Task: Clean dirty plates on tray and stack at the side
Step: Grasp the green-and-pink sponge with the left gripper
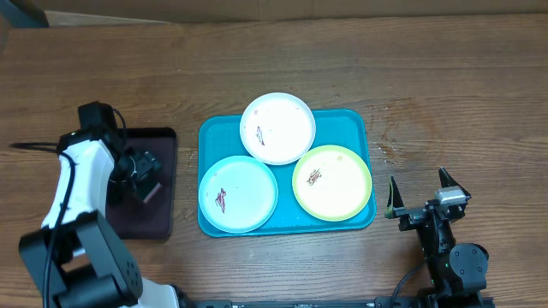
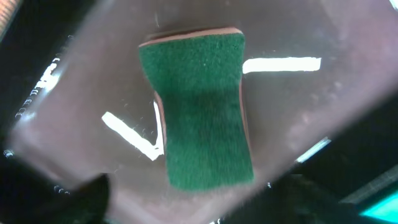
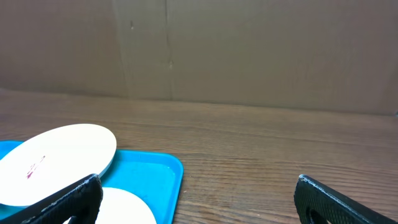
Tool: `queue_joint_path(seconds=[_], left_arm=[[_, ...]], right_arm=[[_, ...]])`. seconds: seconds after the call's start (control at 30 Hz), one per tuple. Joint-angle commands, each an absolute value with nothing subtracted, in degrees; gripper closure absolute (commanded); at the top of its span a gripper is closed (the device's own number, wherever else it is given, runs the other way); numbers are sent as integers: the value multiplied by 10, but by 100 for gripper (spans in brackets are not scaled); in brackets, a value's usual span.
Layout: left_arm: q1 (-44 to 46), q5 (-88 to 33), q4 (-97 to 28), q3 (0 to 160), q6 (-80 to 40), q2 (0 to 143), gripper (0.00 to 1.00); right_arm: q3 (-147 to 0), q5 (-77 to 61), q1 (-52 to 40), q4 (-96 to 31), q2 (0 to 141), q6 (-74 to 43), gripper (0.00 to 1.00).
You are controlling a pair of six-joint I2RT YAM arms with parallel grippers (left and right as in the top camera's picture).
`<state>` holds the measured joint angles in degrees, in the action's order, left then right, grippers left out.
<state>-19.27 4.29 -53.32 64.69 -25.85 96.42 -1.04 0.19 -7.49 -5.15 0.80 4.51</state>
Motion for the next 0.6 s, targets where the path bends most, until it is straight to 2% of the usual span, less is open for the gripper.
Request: queue_joint_path(seconds=[0.0, 0.57], left_arm=[[-200, 47, -521, 656, -262, 998, 0], [-208, 27, -467, 656, -262, 1080, 1]], right_arm=[[-5, -1, -74, -48, 3, 45, 0], [-5, -1, -74, -48, 3, 46, 0]])
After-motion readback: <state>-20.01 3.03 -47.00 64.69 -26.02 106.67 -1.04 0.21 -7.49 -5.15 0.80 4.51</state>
